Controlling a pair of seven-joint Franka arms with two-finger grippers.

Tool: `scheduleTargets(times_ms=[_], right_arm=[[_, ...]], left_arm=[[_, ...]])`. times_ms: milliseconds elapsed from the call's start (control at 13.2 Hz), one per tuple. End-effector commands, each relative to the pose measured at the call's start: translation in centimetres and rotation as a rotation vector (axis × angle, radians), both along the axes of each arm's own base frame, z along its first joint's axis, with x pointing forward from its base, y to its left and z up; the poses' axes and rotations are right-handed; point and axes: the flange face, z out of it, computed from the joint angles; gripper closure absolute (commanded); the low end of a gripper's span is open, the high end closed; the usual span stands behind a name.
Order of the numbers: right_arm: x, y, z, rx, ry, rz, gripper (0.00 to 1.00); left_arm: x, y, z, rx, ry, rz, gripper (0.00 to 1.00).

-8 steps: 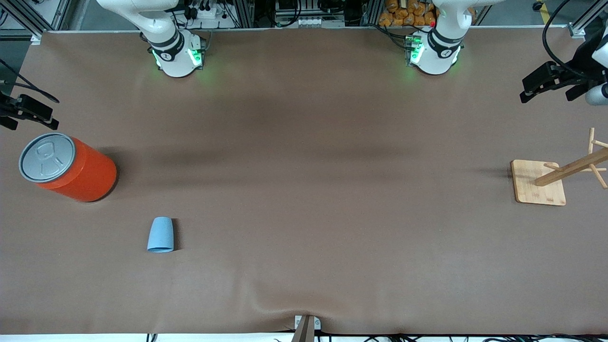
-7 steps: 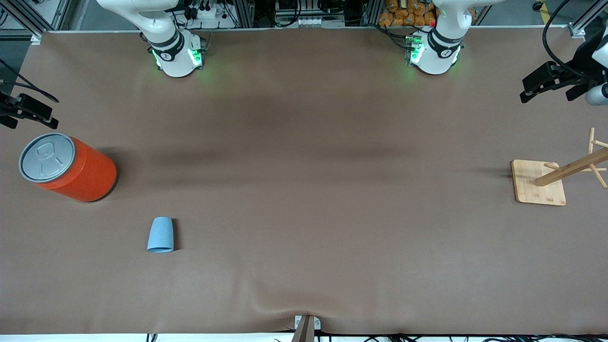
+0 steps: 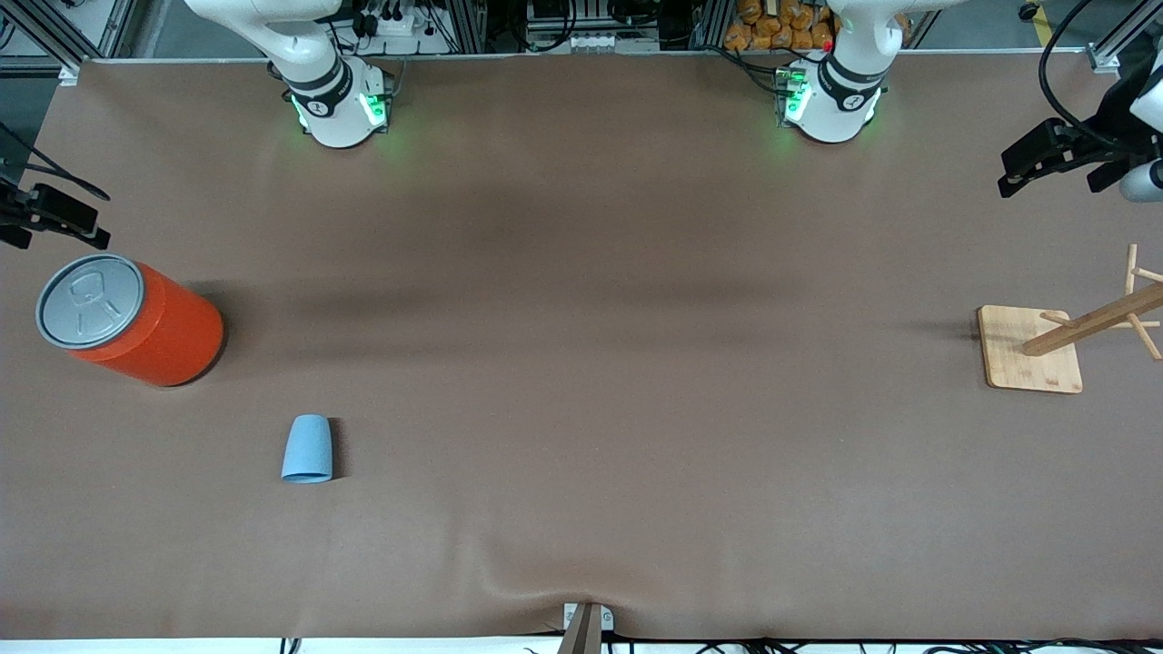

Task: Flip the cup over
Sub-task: 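Reach the right gripper down to the lying blue cup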

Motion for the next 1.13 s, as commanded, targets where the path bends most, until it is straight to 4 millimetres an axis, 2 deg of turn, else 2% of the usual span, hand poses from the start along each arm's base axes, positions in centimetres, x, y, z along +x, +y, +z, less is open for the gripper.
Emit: scheduleTargets(times_ms=[0,151,302,453,529,604,907,1058], right_arm=[[2.0,-0.5,-1.7,-0.002,0.028,0.050,0.00],[3.7,-0.2,-4.5,-0.002,0.072,0.056,0.00],[5.5,0.8,-8.8,0.066,0.127,0.067,0.00],[7.3,1.7,-14.9,0.140,0.208,0.113,0.00],[8.2,2.2,-17.3,0.145,0.215,0.159,0.00],[9.2,2.7,-19.5,0.142,0.206,0.202,0.00],[12.8,2.5,-29.0,0.119,0.130,0.388,0.00],[14.4,3.8,-31.9,0.088,0.051,0.462,0.00]], left_arm=[[-0.4,-0.6,0.4,0.024,0.007,-0.022,0.00],[-0.7,-1.8,0.6,0.026,0.002,-0.036,0.00],[-0.9,-2.0,0.7,0.028,0.007,-0.037,0.00],[-0.9,-1.9,0.7,0.028,0.007,-0.035,0.00],[-0.9,-1.9,0.7,0.027,0.005,-0.035,0.00],[-0.9,-1.9,0.8,0.029,0.003,-0.037,0.00],[-0.9,-1.8,0.9,0.029,-0.001,-0.035,0.00],[-0.8,-1.8,0.9,0.028,-0.006,-0.035,0.00]])
